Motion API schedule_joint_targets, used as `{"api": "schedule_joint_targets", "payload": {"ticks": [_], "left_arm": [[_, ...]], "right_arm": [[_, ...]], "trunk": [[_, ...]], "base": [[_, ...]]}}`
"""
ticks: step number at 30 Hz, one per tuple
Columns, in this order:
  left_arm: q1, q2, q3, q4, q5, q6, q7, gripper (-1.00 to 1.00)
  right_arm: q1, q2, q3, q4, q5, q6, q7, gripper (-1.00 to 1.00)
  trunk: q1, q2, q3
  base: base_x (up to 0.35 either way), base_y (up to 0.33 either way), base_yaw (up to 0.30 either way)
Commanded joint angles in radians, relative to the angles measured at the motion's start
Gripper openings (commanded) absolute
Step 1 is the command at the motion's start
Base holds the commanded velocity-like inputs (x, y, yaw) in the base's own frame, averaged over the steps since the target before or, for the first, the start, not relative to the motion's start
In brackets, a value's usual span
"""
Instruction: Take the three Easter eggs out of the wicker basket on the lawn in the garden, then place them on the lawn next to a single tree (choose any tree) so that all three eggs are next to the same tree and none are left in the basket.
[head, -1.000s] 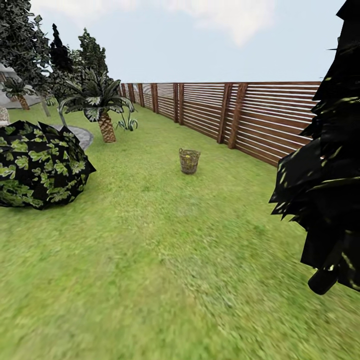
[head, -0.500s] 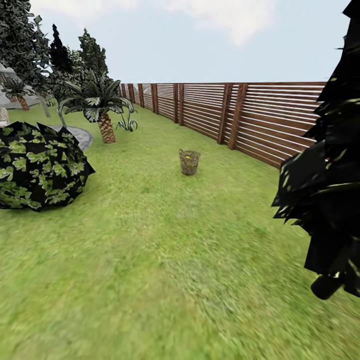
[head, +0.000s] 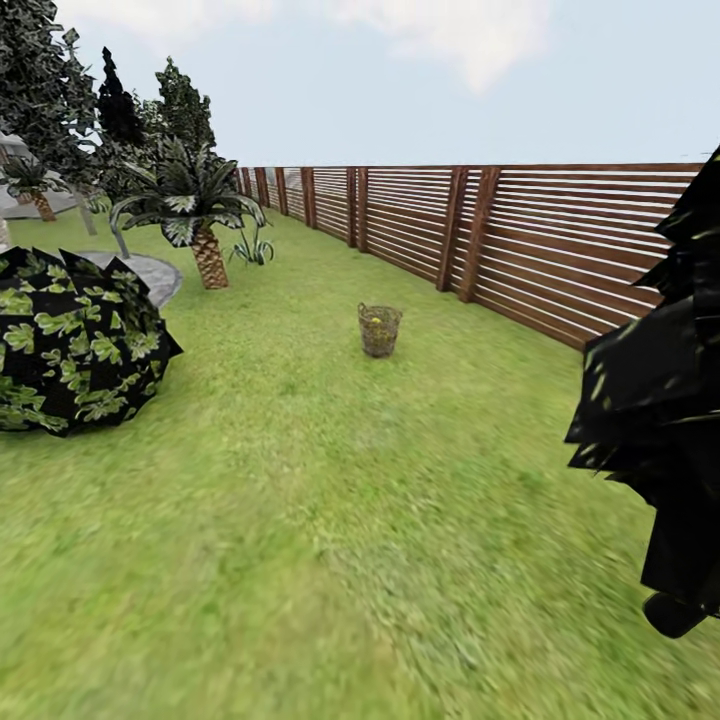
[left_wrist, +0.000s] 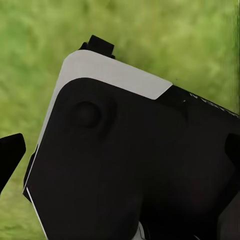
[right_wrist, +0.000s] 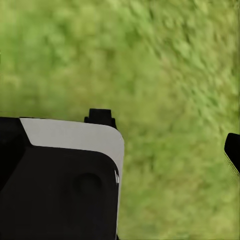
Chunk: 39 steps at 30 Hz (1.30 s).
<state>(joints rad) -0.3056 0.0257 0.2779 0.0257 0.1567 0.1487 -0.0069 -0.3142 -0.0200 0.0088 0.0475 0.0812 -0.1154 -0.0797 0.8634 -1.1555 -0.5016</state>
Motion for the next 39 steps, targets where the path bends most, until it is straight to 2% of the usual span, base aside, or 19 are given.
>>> {"api": "schedule_joint_targets", "payload": {"ticks": [1,39], "left_arm": [[-0.001,0.0,0.0,0.002,0.01,0.002,-0.001,1.0],[-0.001,0.0,0.0,0.002,0.01,0.002,-0.001,1.0]], "right_arm": [[-0.002,0.0,0.0,0.005,0.009,-0.007,-0.005,1.0],[-0.002,-0.001,0.0,0.006,0.012,-0.006,-0.005,1.0]], "trunk": [[0.001,-0.001,-0.001],[0.001,-0.001,-0.001]], "base": [[0.324,0.0,0.0],[0.324,0.0,0.0]]}}
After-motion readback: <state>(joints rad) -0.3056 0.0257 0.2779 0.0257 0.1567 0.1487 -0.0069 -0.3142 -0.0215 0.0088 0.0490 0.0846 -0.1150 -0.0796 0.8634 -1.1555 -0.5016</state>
